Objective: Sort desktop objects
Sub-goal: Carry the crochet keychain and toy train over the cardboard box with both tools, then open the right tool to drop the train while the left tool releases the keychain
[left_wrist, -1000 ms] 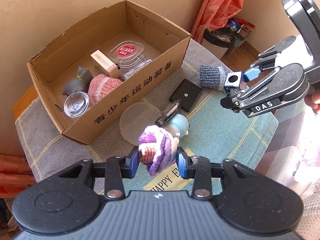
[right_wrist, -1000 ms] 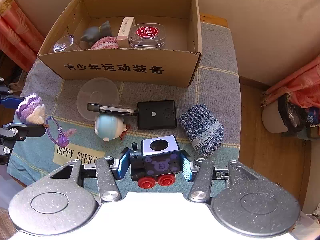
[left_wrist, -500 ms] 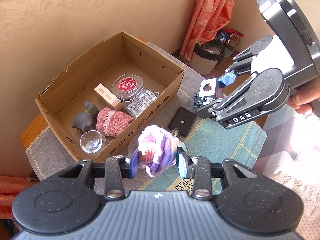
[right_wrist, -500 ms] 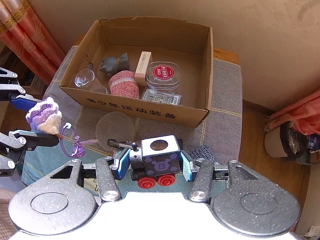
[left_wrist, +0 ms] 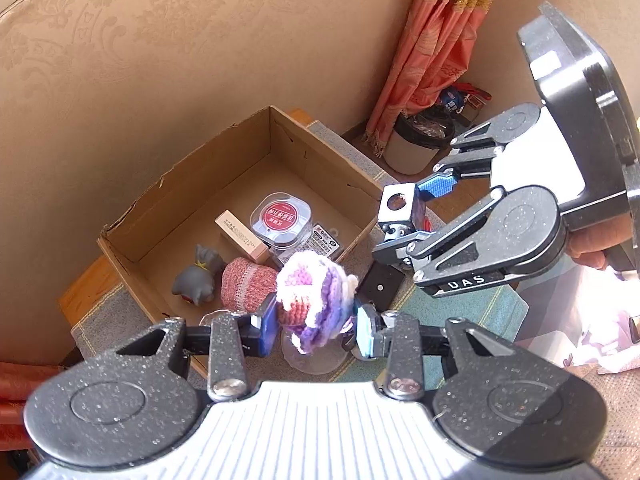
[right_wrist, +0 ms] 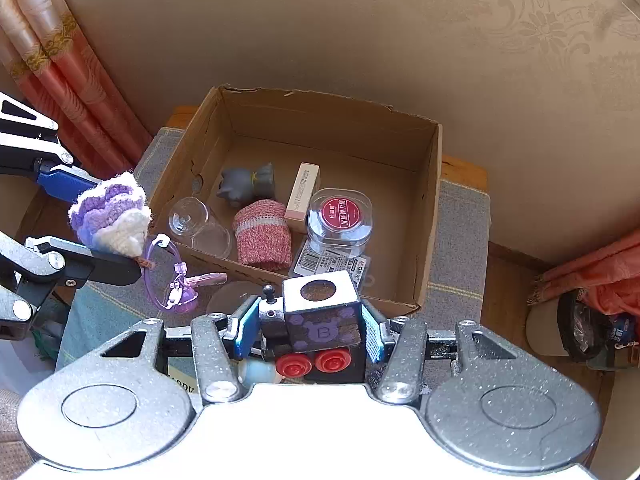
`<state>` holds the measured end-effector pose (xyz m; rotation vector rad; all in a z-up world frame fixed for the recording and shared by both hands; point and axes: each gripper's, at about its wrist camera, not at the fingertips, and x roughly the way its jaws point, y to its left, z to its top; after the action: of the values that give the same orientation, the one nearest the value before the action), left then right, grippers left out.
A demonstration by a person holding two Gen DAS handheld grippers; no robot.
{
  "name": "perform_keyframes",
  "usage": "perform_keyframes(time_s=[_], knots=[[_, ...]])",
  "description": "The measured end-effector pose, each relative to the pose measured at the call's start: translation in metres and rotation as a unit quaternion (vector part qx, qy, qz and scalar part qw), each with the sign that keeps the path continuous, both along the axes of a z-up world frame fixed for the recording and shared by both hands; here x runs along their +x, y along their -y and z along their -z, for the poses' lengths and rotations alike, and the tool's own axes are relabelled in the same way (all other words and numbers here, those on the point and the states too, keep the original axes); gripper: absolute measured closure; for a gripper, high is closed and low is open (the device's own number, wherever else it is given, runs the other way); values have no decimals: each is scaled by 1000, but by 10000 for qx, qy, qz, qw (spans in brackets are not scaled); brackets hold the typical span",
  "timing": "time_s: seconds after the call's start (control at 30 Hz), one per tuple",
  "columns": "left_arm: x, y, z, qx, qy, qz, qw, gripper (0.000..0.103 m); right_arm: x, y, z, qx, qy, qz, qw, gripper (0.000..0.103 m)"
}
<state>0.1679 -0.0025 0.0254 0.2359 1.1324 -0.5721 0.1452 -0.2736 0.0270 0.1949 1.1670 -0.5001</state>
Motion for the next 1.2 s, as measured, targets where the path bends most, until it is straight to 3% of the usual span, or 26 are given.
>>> perform_keyframes(time_s=[0.4, 0.77, 1.2], knots=[[42, -16, -12, 98, 258, -155, 9995, 66, 32, 25, -12, -50, 156, 86, 9998, 46], [74, -36, -5, 163, 215, -425, 9987, 66, 56, 33, 3, 15, 23, 43, 10000, 46], [98, -45, 20, 361, 11, -469, 9982, 66, 54, 30, 4, 161, 71, 191, 9997, 37]])
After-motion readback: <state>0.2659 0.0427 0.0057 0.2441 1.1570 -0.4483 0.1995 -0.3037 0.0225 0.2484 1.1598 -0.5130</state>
